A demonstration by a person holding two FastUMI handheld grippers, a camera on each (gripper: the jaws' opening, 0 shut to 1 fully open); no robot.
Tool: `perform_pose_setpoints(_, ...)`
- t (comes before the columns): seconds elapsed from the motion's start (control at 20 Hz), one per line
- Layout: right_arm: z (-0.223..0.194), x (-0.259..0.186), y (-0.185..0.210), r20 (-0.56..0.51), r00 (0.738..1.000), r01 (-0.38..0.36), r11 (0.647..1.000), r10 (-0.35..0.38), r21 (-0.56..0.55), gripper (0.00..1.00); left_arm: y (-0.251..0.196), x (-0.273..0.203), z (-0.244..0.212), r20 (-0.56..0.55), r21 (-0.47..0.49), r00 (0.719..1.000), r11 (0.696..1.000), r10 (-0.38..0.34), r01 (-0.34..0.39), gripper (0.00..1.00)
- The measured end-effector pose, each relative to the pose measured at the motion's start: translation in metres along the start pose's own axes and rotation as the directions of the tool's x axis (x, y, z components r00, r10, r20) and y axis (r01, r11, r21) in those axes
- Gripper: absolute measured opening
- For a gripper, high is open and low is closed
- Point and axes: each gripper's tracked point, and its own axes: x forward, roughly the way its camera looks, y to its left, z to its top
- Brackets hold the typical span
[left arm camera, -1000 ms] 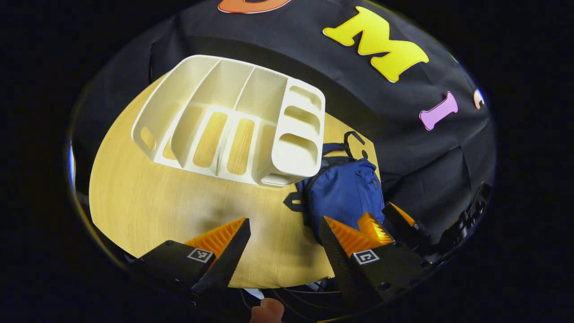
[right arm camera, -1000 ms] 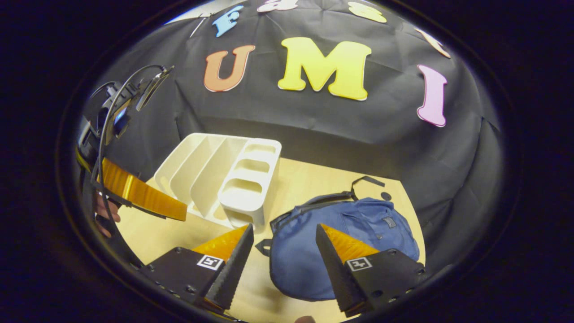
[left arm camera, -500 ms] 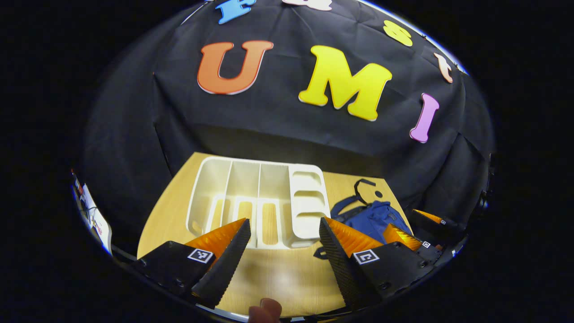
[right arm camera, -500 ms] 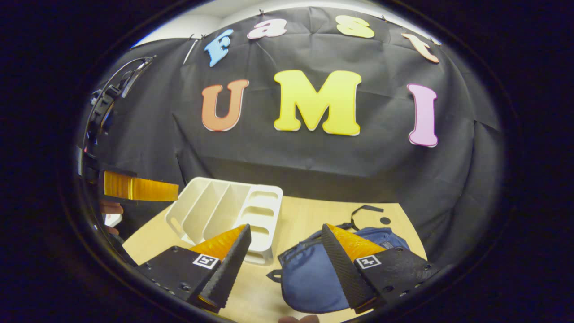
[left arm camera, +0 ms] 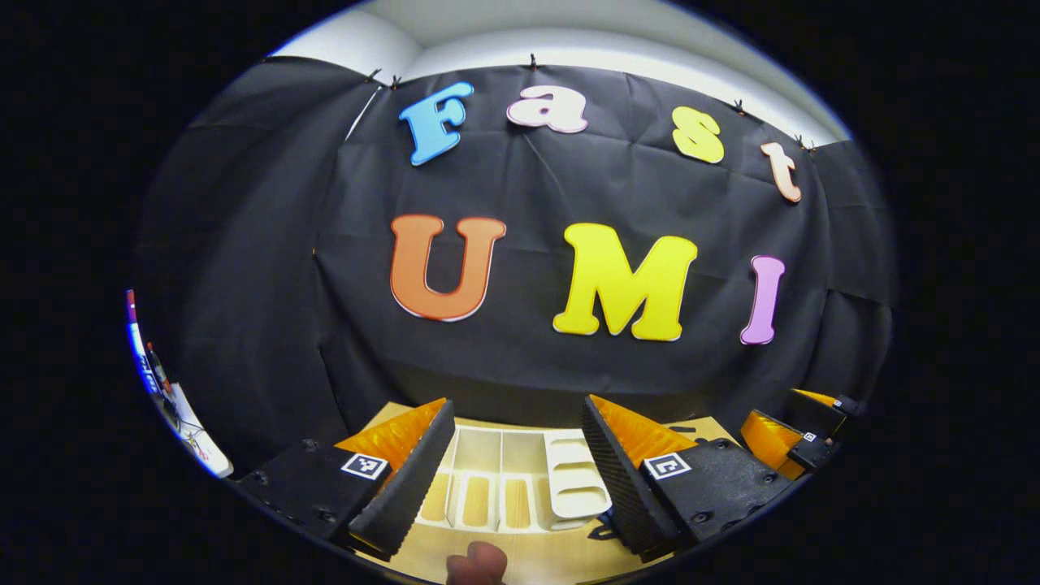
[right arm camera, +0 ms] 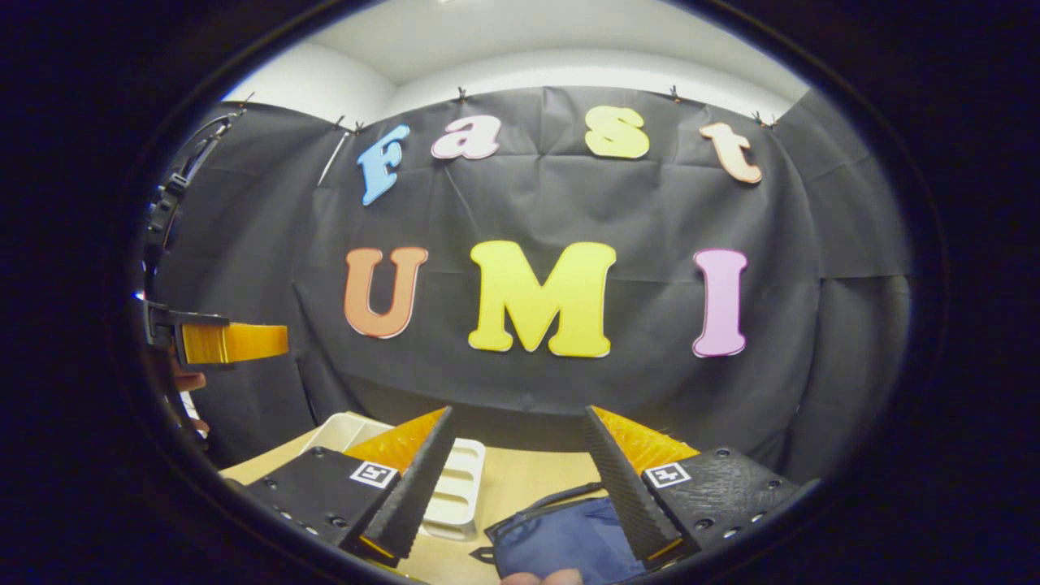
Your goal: Open the schoolbag, grab two books from the bookshelf and put them into the schoolbag.
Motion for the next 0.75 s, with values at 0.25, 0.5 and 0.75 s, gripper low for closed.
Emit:
perform_pose_setpoints(0.25,0.009,-0.014,0.0,0.035,0.999,0.014,1.0,-0.014,0.01,0.94,0.0,-0.014,0.002,0.036,0.006,0.999,1.0,0.006,-0.006,0.98)
perform_pose_setpoints(0.5,0.004,-0.018,-0.003,0.03,0.999,0.012,1.0,-0.013,0.028,0.94,-0.006,-0.022,0.002,0.053,0.05,0.999,0.999,-0.003,0.0,0.98)
perform_pose_setpoints(0.75,0.012,-0.021,-0.015,0.052,0.998,0.027,0.999,-0.028,0.02,0.94,-0.013,-0.026,0.004,0.073,0.056,0.997,0.998,0.002,-0.006,0.98)
